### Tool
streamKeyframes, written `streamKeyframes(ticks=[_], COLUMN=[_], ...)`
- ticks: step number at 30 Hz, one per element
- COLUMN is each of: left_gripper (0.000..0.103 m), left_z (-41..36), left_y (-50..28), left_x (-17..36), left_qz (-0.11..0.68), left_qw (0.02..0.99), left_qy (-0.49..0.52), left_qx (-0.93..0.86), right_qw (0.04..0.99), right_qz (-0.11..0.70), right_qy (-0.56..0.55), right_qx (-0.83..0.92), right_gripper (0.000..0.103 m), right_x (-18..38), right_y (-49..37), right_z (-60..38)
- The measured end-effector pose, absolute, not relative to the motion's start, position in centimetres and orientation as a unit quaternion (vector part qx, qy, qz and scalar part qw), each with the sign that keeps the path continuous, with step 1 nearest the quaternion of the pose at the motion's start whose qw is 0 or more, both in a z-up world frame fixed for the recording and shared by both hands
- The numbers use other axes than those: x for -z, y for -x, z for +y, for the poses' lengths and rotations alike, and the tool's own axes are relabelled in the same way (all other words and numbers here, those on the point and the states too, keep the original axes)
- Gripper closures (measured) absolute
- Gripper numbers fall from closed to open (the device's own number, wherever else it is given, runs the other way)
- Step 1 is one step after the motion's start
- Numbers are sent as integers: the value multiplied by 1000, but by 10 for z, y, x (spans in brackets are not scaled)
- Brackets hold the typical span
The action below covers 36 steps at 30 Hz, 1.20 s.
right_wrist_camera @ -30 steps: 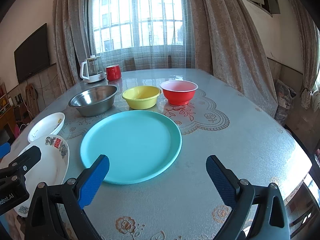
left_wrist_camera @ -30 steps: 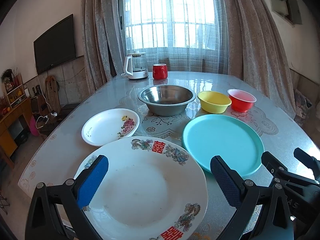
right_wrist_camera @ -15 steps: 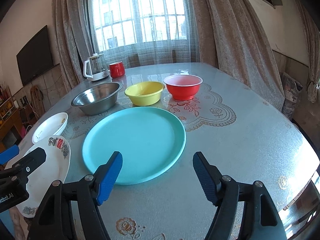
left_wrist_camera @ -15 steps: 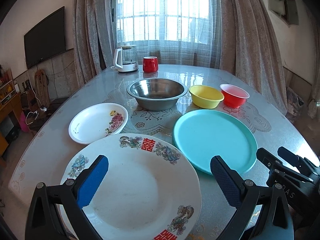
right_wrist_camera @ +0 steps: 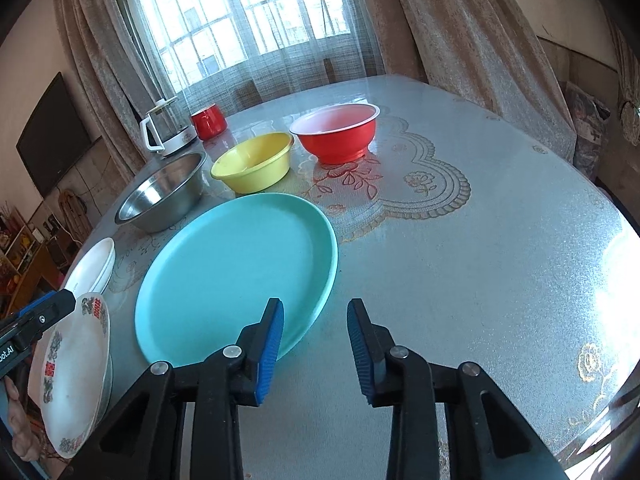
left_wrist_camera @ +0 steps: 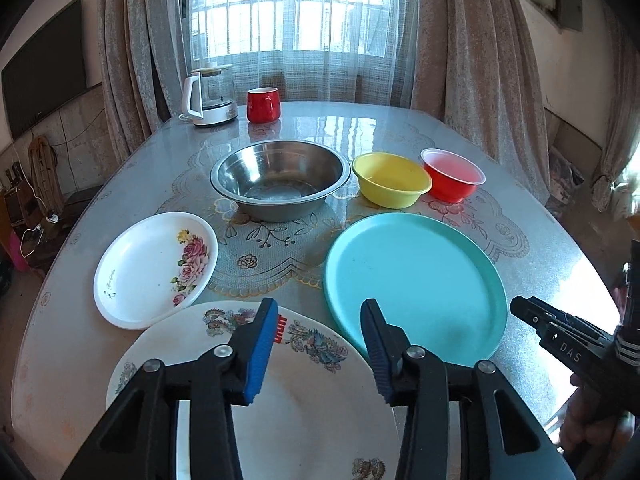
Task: Organize plates and bowls
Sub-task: 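Move both grippers toward the small white rose-pattern plate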
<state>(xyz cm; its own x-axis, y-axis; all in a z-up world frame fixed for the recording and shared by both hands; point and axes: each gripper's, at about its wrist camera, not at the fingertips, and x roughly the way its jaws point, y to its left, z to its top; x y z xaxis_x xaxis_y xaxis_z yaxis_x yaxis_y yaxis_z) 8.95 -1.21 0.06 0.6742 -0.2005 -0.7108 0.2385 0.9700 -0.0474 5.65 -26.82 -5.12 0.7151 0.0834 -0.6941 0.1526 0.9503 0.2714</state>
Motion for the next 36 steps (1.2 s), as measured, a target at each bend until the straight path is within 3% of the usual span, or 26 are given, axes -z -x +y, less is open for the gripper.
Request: streamKeyframes(ticks=[7, 9, 14, 36], left_gripper=[78, 90, 94, 95], left_z=[-32, -37, -49, -35], left_y=[-125, -136, -153, -169], left_x=[8, 15, 31, 52], left_qz=[421, 442, 471, 479], left_qw=[896, 885, 868, 868], left_qy=[-64, -67, -81, -103], left_qx=[124, 128, 136, 73], right_qw=[907, 905, 908, 914], right_qz=[388, 396, 391, 390], right_qy=[-160, -158, -150, -113], right_qx=[16, 15, 8, -16], right_gripper=[72, 75, 84, 86], right_x=[60, 63, 66, 65], right_y=[-75, -79, -83, -88], right_z=[-273, -272, -268, -241])
